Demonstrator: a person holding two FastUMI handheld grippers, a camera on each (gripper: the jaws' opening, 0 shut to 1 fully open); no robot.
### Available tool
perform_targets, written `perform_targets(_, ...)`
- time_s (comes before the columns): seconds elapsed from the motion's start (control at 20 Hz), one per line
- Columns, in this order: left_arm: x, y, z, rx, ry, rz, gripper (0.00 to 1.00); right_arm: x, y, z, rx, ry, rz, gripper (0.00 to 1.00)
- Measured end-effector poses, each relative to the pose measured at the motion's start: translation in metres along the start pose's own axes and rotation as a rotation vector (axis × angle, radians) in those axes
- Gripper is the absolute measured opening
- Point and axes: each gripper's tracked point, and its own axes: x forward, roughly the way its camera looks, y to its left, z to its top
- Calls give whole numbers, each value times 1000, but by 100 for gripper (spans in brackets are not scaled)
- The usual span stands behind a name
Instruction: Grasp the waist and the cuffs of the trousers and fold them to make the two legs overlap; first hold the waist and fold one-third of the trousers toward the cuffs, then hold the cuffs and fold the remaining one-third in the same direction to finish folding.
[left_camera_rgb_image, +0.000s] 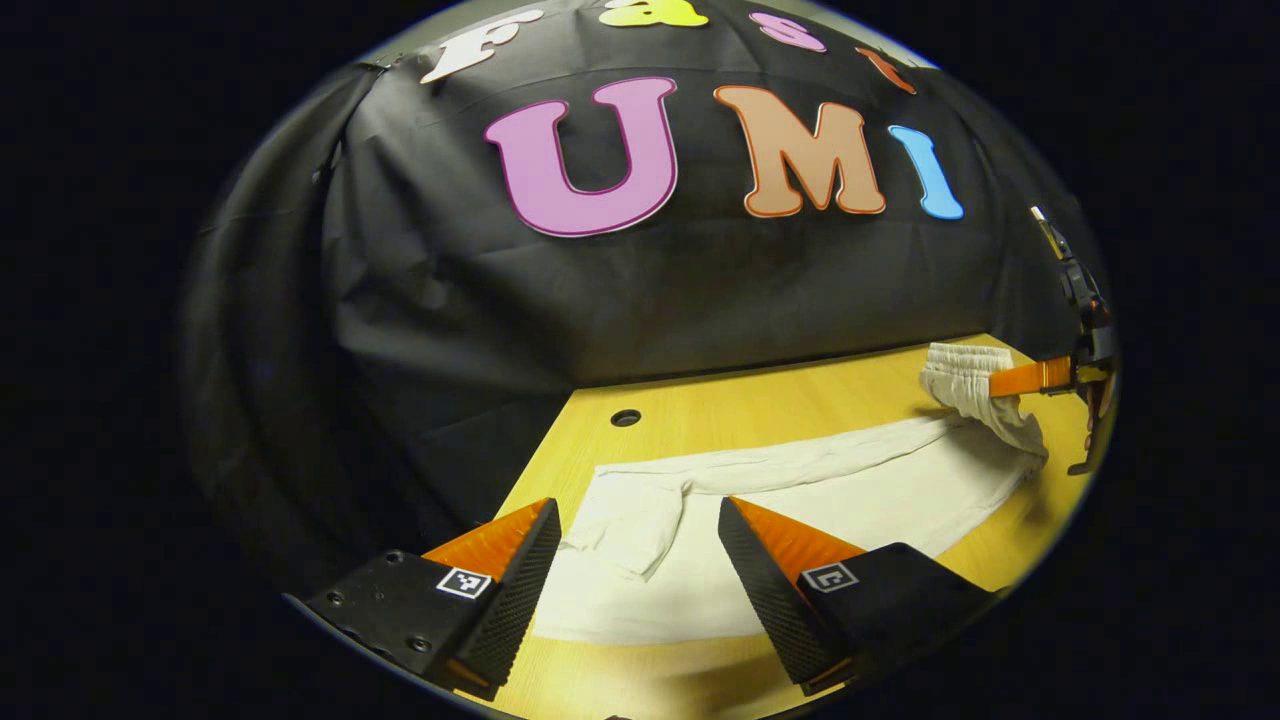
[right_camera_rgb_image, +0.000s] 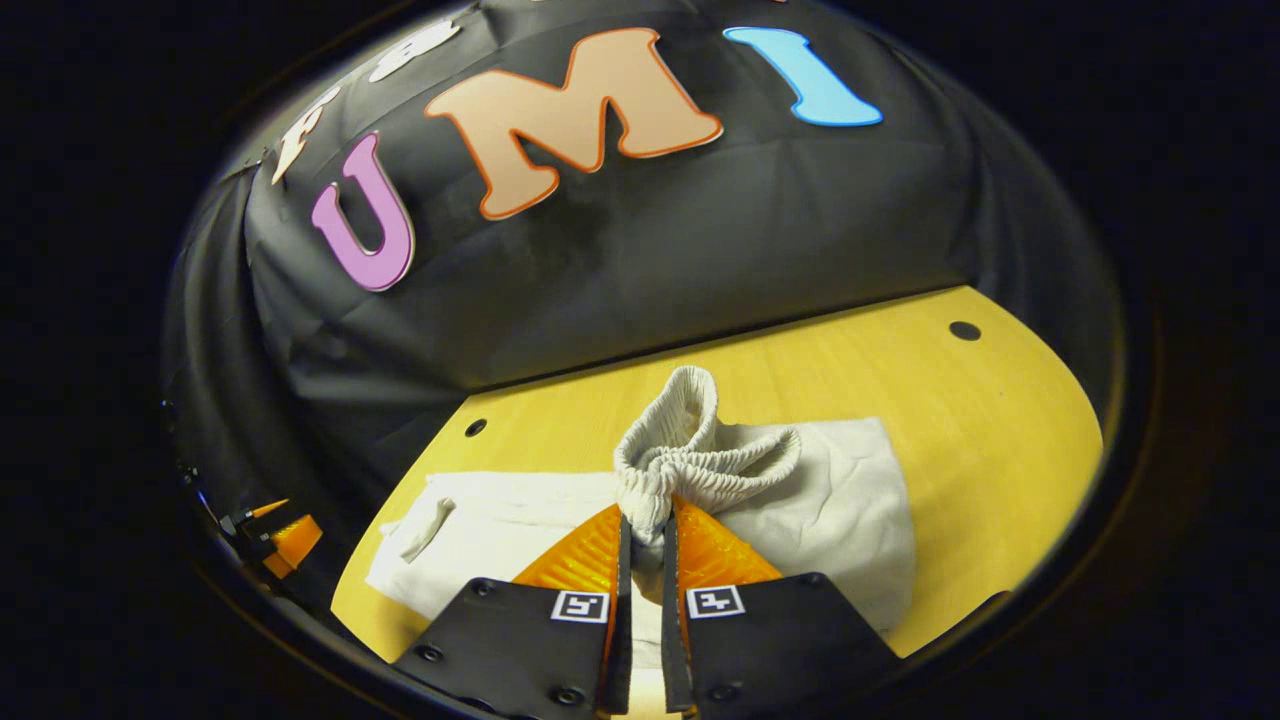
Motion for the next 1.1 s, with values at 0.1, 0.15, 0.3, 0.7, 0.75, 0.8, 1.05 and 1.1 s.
perform_targets(0.1,0,9,-8,-9,12,13,96,-1,-3,1,-55,35,31,14)
perform_targets(0.15,0,12,-12,-17,18,16,96,-2,-6,1,-91,68,40,14)
perform_targets(0.3,4,20,-27,-38,41,23,96,-8,-8,5,-213,175,38,14)
perform_targets(0.7,28,36,-67,-75,108,-11,96,-48,-17,65,-302,251,81,100)
perform_targets(0.75,34,39,-72,-79,114,-16,97,-54,-23,74,-305,236,69,93)
perform_targets(0.8,39,41,-77,-81,122,-19,96,-59,-26,73,-300,229,59,91)
perform_targets(1.05,75,53,-86,-81,130,-67,97,-76,-26,86,-257,184,3,92)
perform_targets(1.1,82,53,-85,-86,127,-84,96,-82,-26,88,-253,179,-9,96)
